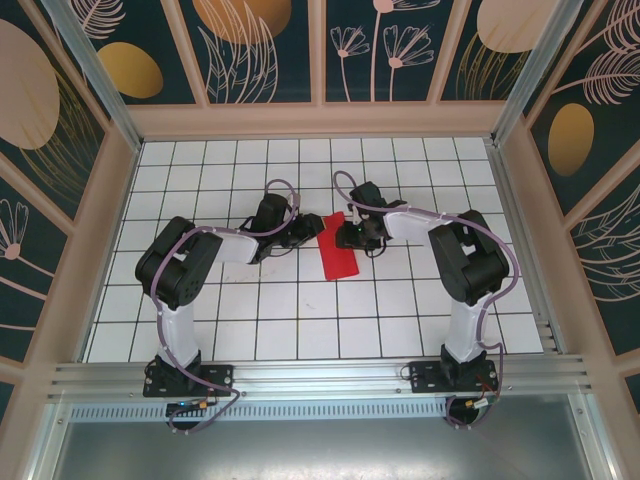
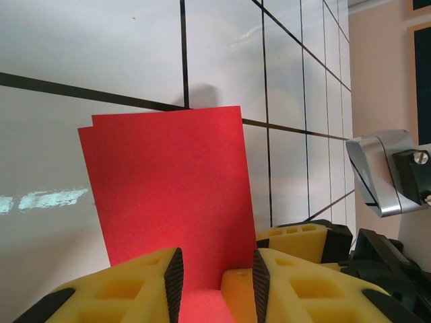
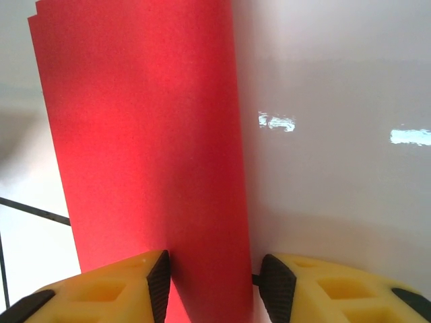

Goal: Fold a paper plane with a square sheet of paper (pick it up from the middle)
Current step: Hold the square sheet of paper at the center of the table.

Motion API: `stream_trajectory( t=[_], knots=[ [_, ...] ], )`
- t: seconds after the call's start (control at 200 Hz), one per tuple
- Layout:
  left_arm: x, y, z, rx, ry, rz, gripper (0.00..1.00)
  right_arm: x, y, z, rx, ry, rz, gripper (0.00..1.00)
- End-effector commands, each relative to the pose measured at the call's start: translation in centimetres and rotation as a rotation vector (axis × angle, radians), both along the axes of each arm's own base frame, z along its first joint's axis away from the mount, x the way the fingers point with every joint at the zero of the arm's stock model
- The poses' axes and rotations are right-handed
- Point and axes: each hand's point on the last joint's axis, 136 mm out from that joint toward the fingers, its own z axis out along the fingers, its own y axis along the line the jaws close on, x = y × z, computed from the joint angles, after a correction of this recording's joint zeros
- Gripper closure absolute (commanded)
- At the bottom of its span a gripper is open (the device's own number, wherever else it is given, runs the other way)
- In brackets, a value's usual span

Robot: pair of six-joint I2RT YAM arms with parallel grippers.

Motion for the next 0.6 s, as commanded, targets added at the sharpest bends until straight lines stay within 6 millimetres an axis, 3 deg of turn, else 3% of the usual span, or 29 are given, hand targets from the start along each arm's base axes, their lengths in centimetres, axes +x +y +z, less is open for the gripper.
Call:
stream_trajectory(
  t=[0.0, 0.595],
  knots=[
    [0.44, -0.72, 0.35, -0.021, -0.015, -0.012, 0.64, -2.94, -2.23, -6.49, -0.093, 0.129, 0.007, 0.53],
    [0.54, -0.75, 0.45, -0.021, -0.015, -0.010, 0.64, -2.67, -2.49, -6.47, -0.079, 0.128, 0.015, 0.57]
  ],
)
